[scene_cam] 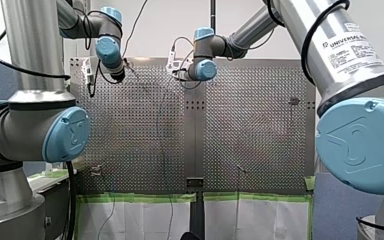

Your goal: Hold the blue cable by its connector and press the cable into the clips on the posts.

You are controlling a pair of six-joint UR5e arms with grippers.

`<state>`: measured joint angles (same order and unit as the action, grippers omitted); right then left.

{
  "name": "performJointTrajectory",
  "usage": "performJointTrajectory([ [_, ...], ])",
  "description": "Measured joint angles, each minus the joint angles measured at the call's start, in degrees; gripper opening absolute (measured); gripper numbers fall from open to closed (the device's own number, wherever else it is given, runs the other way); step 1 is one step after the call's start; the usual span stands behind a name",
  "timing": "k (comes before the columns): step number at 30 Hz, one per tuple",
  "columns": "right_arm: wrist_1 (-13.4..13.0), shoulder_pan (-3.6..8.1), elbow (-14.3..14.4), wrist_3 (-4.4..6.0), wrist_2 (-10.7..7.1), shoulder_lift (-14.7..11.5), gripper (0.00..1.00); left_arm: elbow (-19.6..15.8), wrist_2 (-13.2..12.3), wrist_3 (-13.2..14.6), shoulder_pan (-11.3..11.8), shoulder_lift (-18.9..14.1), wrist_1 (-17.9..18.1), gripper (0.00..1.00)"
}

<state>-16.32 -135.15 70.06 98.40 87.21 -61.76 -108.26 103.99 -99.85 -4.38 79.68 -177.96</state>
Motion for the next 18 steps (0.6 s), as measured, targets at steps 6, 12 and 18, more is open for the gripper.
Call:
performJointTrajectory([
  [6, 0.8, 0.17, -0.3, -1.30, 2.10, 0.0, 0.00, 0.0, -0.8, -1.2, -0.2, 0.0, -0.2, 1.00],
  [12, 2.7, 0.00, -0.5, -3.73, 4.80, -0.2, 0.00, 0.0, -1.6, -3.1, -0.3, 0.0, -0.4, 1.00],
  [18, 4.1, -0.28, -0.5, -6.03, 7.37, -1.0, 0.00, 0.0, -2.1, -5.9, -0.3, 0.1, -1.2, 1.00],
])
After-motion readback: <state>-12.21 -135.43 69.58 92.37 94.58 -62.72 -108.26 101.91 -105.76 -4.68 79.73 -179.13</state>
